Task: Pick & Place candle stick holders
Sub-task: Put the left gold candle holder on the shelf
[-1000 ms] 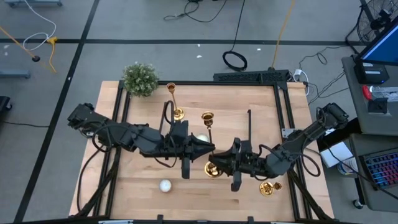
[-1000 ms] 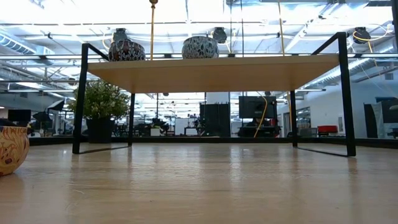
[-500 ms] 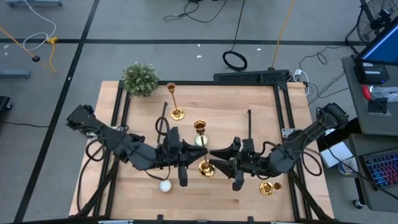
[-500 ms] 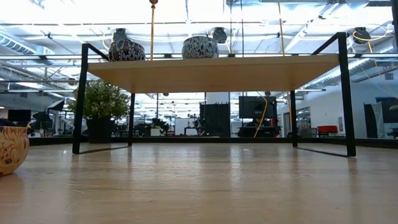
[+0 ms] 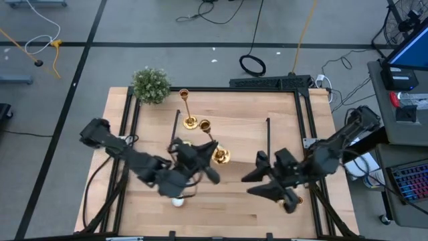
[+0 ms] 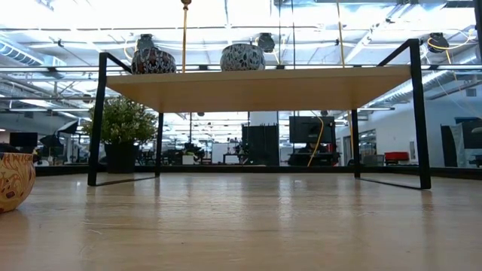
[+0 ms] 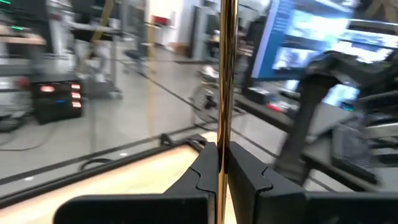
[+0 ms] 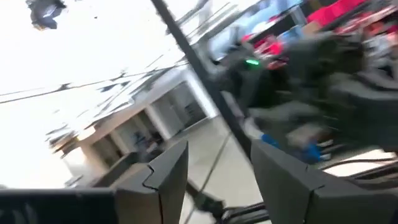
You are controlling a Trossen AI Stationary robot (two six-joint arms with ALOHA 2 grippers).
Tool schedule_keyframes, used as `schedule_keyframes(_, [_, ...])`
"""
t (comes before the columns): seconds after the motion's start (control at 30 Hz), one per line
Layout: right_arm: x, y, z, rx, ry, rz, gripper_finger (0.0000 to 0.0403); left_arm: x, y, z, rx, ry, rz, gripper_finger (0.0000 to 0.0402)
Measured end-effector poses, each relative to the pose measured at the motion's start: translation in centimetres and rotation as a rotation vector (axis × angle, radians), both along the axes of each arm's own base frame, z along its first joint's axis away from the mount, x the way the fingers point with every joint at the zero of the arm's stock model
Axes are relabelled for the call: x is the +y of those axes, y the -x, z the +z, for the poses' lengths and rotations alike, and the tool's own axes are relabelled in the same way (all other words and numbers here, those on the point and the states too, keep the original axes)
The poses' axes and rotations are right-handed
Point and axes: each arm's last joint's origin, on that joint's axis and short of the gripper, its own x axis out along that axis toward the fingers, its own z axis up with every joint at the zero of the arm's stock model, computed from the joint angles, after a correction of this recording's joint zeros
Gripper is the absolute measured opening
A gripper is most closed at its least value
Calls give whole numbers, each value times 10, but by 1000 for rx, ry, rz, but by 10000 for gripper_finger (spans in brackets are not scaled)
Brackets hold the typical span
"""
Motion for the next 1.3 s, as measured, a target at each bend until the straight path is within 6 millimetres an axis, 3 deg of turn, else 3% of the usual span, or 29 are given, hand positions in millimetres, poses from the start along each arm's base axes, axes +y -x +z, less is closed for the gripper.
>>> schedule_keyframes(0.13, [-5,23,11,12,2,93,167,12,-28,-21,-8,-4,98,15])
schedule_keyframes(0.4, [-17,66,24,51,39,188,166,65,-68,-46,31,-23,245,15])
schedule_keyframes(0.57, [-19,84,24,98,76,240,166,94,-74,-41,55,-39,304,15])
schedule_keyframes(0.73, [-17,92,21,136,84,277,166,118,-74,-19,76,-33,343,15])
schedule_keyframes(1.0, [-18,93,22,132,91,275,164,131,-71,-17,102,1,347,15])
schedule_keyframes(1.3, [-22,95,24,114,102,242,164,132,-88,-61,168,64,340,15])
